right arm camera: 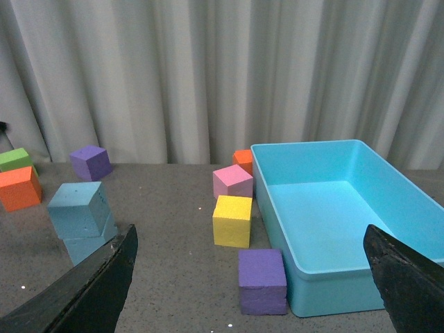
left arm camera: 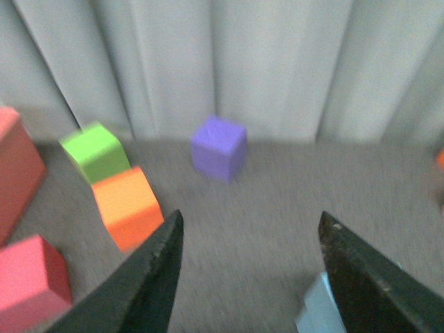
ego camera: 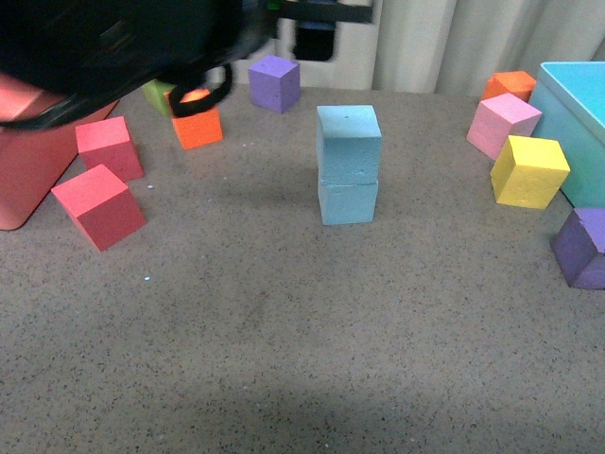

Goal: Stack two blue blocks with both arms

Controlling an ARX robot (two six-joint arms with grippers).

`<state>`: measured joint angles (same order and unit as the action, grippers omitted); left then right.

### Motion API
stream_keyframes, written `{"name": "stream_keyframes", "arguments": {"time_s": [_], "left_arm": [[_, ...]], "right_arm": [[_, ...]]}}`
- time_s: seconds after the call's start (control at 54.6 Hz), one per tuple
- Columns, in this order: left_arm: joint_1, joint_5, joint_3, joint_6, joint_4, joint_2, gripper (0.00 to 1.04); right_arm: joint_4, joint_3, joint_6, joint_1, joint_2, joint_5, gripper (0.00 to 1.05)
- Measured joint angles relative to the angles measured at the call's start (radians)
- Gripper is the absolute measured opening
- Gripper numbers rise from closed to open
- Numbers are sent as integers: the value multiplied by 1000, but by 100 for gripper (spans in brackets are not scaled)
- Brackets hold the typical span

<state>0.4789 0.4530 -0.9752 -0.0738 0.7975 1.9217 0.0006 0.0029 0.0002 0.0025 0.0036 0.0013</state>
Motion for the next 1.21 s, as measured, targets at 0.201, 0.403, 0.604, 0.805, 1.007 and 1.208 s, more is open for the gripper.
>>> {"name": "stream_keyframes", "arguments": {"time_s": [0.201,0.403,0.604,0.805,1.007,1.208], "left_arm": [[-116,-83,357,48,301,-238,24],[-201,-184,604,59,375,-355,4],[-277,-257,747,64,348,-542,4],[-333,-309,837,65,275,-695,4],[-373,-351,898,66,169,-862,4],[-455,-442,938,66,41,-1031,4]], "right_arm": [[0,0,0,0,0,-3,95],[0,0,0,0,0,-2,95],[0,0,0,0,0,-2,95],[0,0,0,0,0,-3,95],[0,0,0,0,0,-3,95],[0,0,0,0,0,-3,95]]}}
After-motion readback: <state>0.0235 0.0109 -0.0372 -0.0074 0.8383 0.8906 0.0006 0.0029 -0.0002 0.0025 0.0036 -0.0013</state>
